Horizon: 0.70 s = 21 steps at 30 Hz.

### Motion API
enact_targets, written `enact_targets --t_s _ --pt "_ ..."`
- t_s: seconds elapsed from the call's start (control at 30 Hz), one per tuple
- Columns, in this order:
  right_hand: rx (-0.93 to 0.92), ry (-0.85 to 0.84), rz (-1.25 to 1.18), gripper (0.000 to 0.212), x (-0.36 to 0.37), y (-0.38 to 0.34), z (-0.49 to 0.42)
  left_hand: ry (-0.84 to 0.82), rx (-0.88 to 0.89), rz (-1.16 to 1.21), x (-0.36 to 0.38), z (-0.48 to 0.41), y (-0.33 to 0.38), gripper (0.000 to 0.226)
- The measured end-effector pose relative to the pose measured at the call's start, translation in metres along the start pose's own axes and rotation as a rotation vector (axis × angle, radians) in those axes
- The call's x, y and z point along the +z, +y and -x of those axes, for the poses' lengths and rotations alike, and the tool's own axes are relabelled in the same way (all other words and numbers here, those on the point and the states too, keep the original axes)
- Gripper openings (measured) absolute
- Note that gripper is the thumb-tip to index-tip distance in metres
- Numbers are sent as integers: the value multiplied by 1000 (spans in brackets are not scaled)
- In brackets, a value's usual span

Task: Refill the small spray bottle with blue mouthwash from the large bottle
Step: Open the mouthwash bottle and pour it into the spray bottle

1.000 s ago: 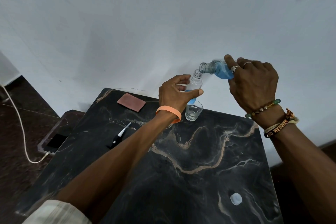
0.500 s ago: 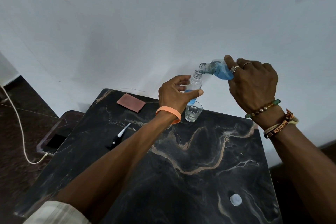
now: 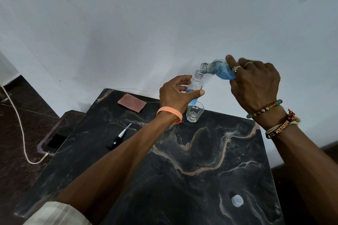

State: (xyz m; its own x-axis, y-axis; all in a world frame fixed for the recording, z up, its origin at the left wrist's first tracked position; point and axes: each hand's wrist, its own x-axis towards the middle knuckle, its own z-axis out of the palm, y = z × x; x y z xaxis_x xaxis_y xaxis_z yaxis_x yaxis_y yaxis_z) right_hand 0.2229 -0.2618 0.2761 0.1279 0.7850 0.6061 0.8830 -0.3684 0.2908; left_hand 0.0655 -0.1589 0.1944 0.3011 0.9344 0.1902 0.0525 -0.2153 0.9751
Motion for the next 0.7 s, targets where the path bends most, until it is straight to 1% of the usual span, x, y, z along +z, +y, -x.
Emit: enact_targets --t_s 0.4,0.7 --pt "-9 23 -6 52 2 0 1 -2 -5 13 0 0 0 56" --pt "-5 5 -2 52 2 1 0 -2 4 9 0 -1 -1 56"
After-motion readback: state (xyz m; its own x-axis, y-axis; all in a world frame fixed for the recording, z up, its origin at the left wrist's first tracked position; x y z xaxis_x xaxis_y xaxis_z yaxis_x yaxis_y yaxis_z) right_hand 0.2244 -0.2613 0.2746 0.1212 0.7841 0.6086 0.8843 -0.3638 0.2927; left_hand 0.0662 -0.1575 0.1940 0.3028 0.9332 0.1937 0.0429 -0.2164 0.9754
